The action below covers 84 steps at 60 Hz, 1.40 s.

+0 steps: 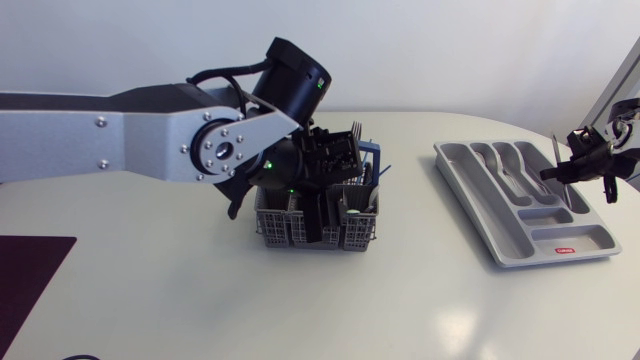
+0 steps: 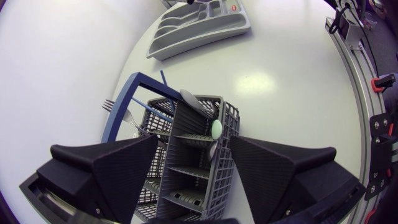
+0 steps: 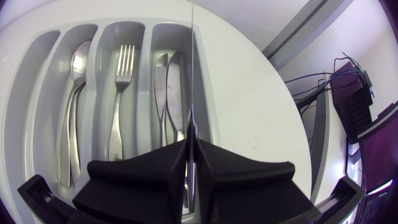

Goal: Sort the cutlery from the basket into the organizer compartments.

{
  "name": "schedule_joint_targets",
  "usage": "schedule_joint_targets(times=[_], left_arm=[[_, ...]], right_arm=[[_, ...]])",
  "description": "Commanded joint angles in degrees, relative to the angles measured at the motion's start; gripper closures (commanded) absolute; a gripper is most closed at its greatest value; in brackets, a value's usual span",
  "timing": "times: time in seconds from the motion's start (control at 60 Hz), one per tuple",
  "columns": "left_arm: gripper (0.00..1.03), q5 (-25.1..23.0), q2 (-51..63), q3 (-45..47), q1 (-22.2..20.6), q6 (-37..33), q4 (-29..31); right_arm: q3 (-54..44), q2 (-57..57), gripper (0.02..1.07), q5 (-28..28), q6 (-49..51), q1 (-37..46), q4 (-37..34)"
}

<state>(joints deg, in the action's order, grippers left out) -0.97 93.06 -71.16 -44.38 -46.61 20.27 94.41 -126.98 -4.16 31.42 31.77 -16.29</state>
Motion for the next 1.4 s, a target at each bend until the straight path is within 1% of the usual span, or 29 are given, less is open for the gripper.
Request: schedule_joint_targets(times=[0.0,0.05,0.133,0.217,0.25,0.3,0.383,0.4,0.483,0.567,0.6,0.667,0.7,0.767,0.817,0.85,0.967,1.0,1.067,1.2,1.383], left_arm=[[0.24,0.4,1.4,1.6,-0.3,-1.8,1.2],[0.24,0.4,1.6,1.5,-0.3,-2.3,2.0],[0.27,0.4,2.2,1.6,-0.7,-3.0,2.4],[0.27,0.9,2.8,1.6,-0.9,-3.7,2.9],[0.29,1.0,3.0,1.5,-0.9,-3.8,3.0],[0.31,1.1,3.2,1.5,-1.0,-3.9,3.2],[0.31,1.3,3.4,1.5,-0.9,-4.3,3.2],[0.34,1.7,3.6,1.6,-0.9,-4.6,3.2],[0.37,2.3,4.1,1.7,-1.0,-5.2,3.2],[0.37,2.6,4.2,1.6,-1.0,-5.7,3.2],[0.39,2.7,4.4,1.5,-1.0,-5.9,3.1],[0.4,3.5,5.1,1.1,-1.0,-6.2,3.0],[0.43,3.5,5.6,0.9,-1.0,-6.6,3.0],[0.44,4.1,6.4,0.7,-1.0,-7.0,3.0],[0.45,4.2,6.9,0.5,-1.0,-7.1,2.9],[0.48,4.2,7.0,0.4,-1.1,-7.2,2.5],[0.49,4.5,7.1,0.2,-1.1,-7.4,1.3],[0.52,4.5,7.1,0.1,-1.1,-7.4,1.1],[0.54,4.5,7.2,-0.2,-1.1,-7.6,0.7],[0.55,4.7,7.4,-0.4,-1.1,-7.7,0.0],[0.56,4.9,7.4,-0.5,-0.8,-7.9,-0.8]], right_arm=[[1.0,-2.7,0.95,0.6,0.1,-1.1,-0.9],[1.2,-3.2,0.88,0.6,0.0,-1.2,-1.0],[1.6,-3.6,0.8,0.8,-0.3,-1.4,-0.9],[1.7,-3.7,0.7,0.8,-0.5,-1.4,-0.9],[1.7,-3.5,0.67,0.7,-0.6,-1.4,-0.9],[1.5,-3.1,0.59,0.7,-0.8,-1.4,-0.9],[1.1,-2.2,0.49,0.7,-0.9,-1.4,-0.8],[0.9,-1.8,0.46,0.7,-1.0,-1.3,-0.8],[-0.8,0.7,0.34,0.6,-1.1,-1.3,-0.1],[-3.9,4.0,0.28,0.6,-1.4,-1.4,1.3],[-5.4,5.6,0.26,0.6,-1.4,-1.7,1.8],[-8.7,8.9,0.22,0.5,-1.4,-2.1,3.5],[-10.3,10.6,0.2,0.4,-1.4,-2.3,4.3],[-13.1,13.5,0.2,0.3,-1.4,-2.8,5.3],[-15.4,16.1,0.17,0.0,-1.3,-3.1,6.1],[-17.2,17.8,0.17,-0.2,-1.3,-3.3,6.8],[-22.5,23.5,0.17,-1.1,-1.2,-4.7,7.6],[-24.0,24.8,0.17,-1.4,-1.1,-5.1,8.1],[-27.9,28.6,0.17,-1.4,-0.8,-6.5,8.7],[-32.4,34.0,0.17,-1.7,-0.8,-8.7,9.0],[-37.0,37.8,0.17,-1.6,-0.5,-11.3,9.7]])
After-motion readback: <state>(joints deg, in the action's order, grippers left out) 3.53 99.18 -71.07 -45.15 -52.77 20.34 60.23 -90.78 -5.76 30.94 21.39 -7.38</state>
